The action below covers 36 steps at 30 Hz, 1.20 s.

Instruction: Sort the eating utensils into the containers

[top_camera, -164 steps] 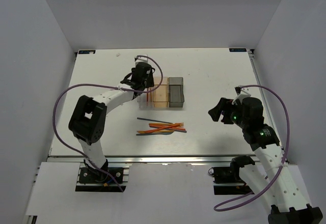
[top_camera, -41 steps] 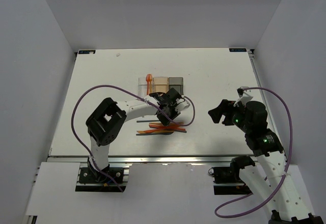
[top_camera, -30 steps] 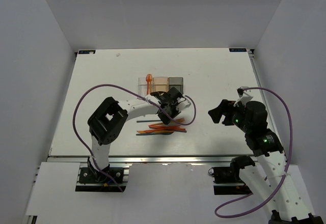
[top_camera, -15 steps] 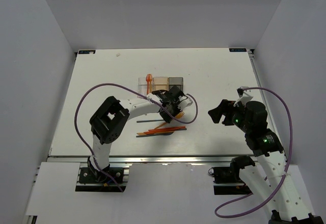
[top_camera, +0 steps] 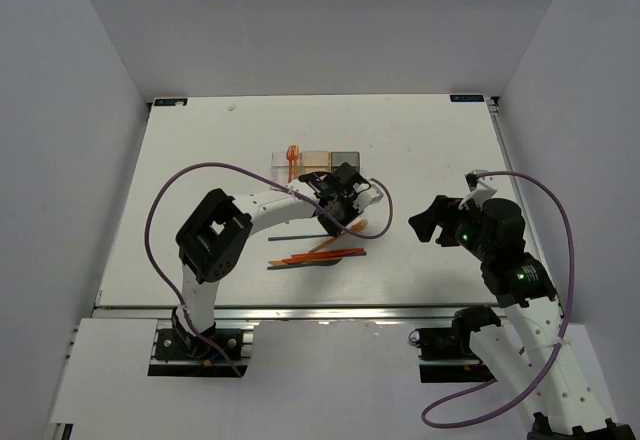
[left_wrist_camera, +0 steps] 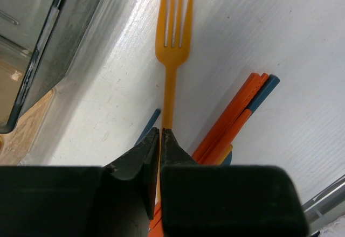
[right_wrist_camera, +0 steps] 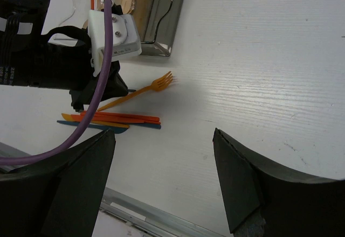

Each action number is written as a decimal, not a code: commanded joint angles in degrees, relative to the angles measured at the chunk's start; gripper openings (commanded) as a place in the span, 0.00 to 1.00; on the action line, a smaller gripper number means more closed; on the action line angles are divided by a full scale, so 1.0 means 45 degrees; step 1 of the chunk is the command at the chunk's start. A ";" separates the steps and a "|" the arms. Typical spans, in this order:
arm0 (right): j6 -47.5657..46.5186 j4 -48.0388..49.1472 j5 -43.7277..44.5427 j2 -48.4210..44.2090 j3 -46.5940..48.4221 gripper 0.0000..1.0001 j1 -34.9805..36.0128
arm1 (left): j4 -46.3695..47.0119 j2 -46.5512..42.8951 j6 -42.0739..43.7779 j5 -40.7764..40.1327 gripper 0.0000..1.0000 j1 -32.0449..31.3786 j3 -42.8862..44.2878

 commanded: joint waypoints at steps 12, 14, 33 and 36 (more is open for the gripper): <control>-0.0272 0.0443 0.0129 0.0026 -0.0065 0.78 0.0118 | -0.0085 -0.0284 -0.0023 0.0465 0.37 -0.0085 0.0469; -0.0272 0.0462 0.0129 0.0045 -0.0065 0.78 0.0099 | 0.0091 -0.0421 -0.0023 0.0525 0.40 -0.0104 0.0489; -0.0291 0.0404 0.0246 -0.0072 -0.0065 0.78 0.0216 | -0.0163 0.1531 -0.0160 0.0330 0.38 -0.0280 0.1955; -0.0291 0.0404 0.0227 -0.0072 -0.0065 0.79 0.0216 | 0.0150 0.1396 -0.0238 0.0233 0.38 -0.0280 0.1468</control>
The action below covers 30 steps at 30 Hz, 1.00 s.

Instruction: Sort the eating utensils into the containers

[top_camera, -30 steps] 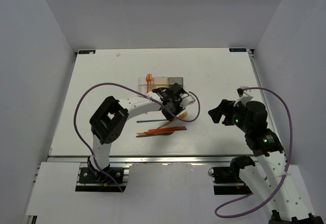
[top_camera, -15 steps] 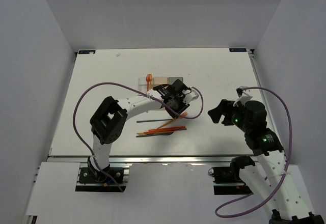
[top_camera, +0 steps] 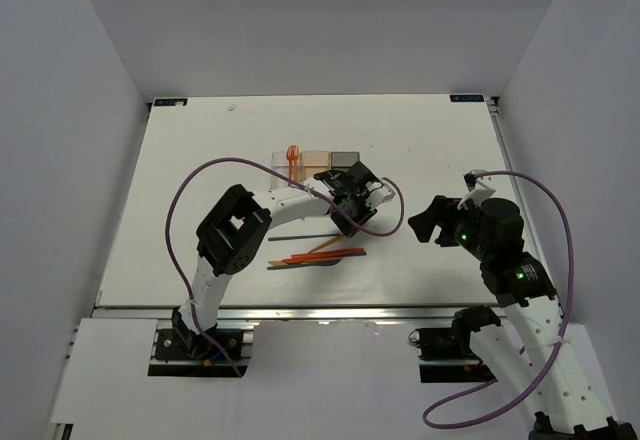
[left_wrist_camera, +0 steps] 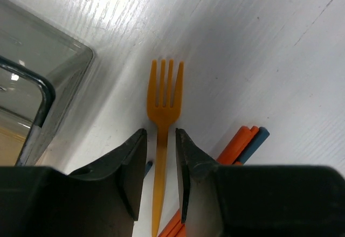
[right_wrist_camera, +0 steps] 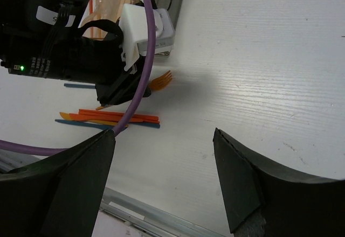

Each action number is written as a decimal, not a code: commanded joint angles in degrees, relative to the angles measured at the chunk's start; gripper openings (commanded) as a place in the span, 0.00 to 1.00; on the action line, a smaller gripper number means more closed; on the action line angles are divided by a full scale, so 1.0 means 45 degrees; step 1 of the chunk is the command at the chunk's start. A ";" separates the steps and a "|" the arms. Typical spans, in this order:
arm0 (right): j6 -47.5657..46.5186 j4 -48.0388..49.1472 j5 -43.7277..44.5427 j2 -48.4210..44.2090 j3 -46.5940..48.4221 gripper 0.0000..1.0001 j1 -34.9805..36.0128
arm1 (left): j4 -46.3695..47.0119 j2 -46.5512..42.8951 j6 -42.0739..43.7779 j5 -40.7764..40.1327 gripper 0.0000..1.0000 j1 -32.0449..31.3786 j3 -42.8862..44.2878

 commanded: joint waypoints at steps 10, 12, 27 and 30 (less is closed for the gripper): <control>-0.0228 0.0423 0.0085 -0.0125 -0.0065 0.79 0.0084 | 0.0337 -0.0416 -0.0336 0.0301 0.15 -0.0100 -0.0718; -0.0228 0.0423 0.0124 -0.0106 -0.0045 0.78 0.0104 | 0.0337 -0.0533 -0.0395 0.0341 0.13 -0.0120 -0.0640; -0.0208 0.0482 0.0125 -0.0086 -0.0084 0.79 0.0123 | -0.0230 -0.1997 -0.0082 0.0030 0.00 -0.0452 0.0767; -0.0208 0.0463 0.0144 -0.0067 -0.0084 0.79 0.0104 | -0.0074 -0.2369 -0.0082 -0.0264 0.00 -0.0452 0.0748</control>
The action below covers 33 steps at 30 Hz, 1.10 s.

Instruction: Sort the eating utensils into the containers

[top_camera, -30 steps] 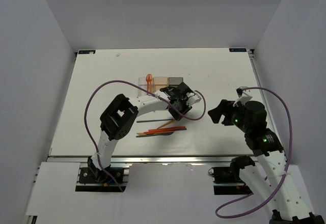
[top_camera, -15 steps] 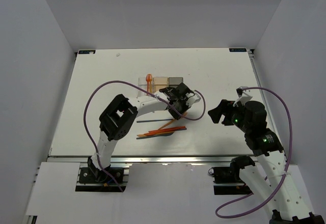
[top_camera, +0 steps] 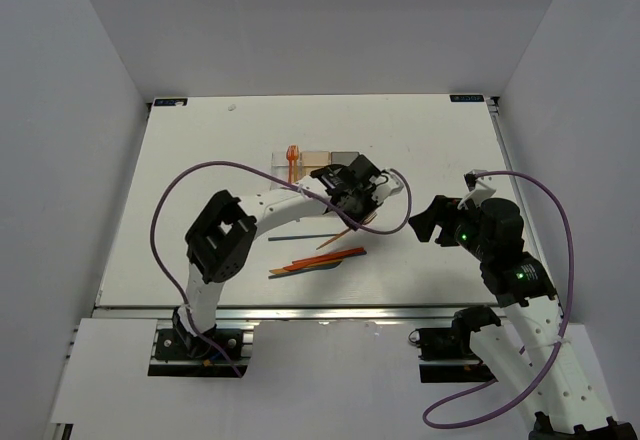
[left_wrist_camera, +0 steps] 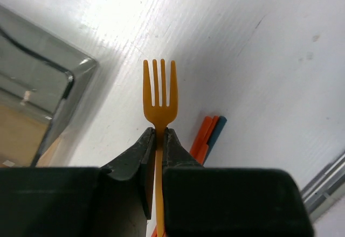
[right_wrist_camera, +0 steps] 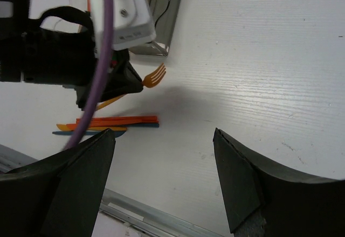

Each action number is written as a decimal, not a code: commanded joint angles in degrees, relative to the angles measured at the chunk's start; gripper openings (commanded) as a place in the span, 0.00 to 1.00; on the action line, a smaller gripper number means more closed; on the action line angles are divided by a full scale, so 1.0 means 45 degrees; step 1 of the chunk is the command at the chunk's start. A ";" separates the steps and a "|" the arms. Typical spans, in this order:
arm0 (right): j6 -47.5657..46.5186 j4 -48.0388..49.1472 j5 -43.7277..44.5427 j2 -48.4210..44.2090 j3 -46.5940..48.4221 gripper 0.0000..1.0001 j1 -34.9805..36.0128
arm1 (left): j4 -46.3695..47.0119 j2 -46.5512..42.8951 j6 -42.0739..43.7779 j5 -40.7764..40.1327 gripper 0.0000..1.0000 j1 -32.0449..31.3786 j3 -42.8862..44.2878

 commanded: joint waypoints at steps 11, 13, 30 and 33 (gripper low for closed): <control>-0.0228 0.0423 0.0028 -0.0111 -0.0045 0.79 0.0104 | 0.2240 -0.5063 -0.2259 -0.6326 0.00 0.0646 -0.0458; -0.0208 0.0423 0.0027 -0.0091 -0.0045 0.79 0.0085 | 0.1929 -0.5105 -0.3079 -0.6778 0.00 0.1992 -0.0088; -0.0267 0.0482 0.0027 0.0241 -0.0045 0.79 0.0123 | 0.4251 -0.2624 -0.4018 -0.6251 0.00 0.5083 -0.0789; -0.0267 0.0482 0.0008 0.0300 -0.0045 0.79 0.0143 | 0.4583 -0.2526 -0.4448 -0.6718 0.00 0.5122 -0.1198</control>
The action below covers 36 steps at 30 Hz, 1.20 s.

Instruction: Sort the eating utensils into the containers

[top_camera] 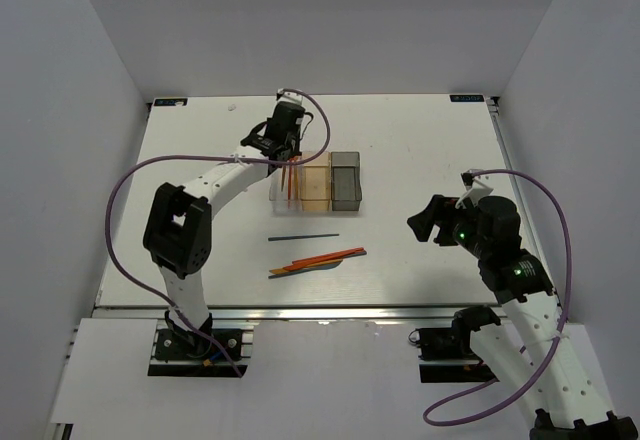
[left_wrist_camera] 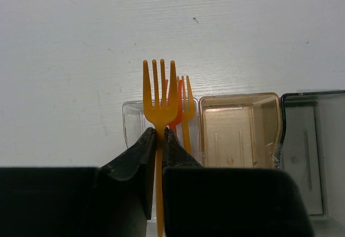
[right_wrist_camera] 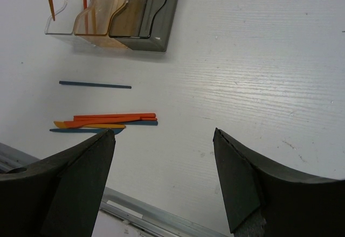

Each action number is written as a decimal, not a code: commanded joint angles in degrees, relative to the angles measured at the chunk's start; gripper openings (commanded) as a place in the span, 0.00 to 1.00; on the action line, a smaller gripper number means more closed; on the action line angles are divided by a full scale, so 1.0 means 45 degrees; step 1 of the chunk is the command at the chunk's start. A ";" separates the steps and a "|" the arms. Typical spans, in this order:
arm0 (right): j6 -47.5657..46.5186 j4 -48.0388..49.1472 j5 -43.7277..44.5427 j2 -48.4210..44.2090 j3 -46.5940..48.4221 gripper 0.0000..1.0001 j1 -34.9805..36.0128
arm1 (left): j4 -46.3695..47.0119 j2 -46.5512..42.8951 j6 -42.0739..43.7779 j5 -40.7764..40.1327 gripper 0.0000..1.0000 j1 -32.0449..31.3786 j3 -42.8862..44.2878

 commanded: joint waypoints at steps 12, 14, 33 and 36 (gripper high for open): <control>-0.0238 0.0443 0.0023 0.0091 -0.0065 0.79 0.0182 | 0.2123 -0.0175 -0.1378 -0.0656 0.00 0.0275 -0.1844; -0.0238 0.0443 0.0023 0.0072 -0.0084 0.78 0.0163 | 0.2103 -0.0058 -0.1378 -0.0636 0.02 0.0295 -0.1825; -0.0238 0.0443 0.0042 0.0013 -0.0143 0.78 0.0222 | 0.1616 0.0685 -0.1495 -0.0635 0.28 0.0412 -0.1532; -0.0257 0.0443 0.0023 0.0013 -0.0123 0.79 0.0241 | 0.1401 0.0472 -0.1573 -0.0655 0.32 0.0431 -0.1356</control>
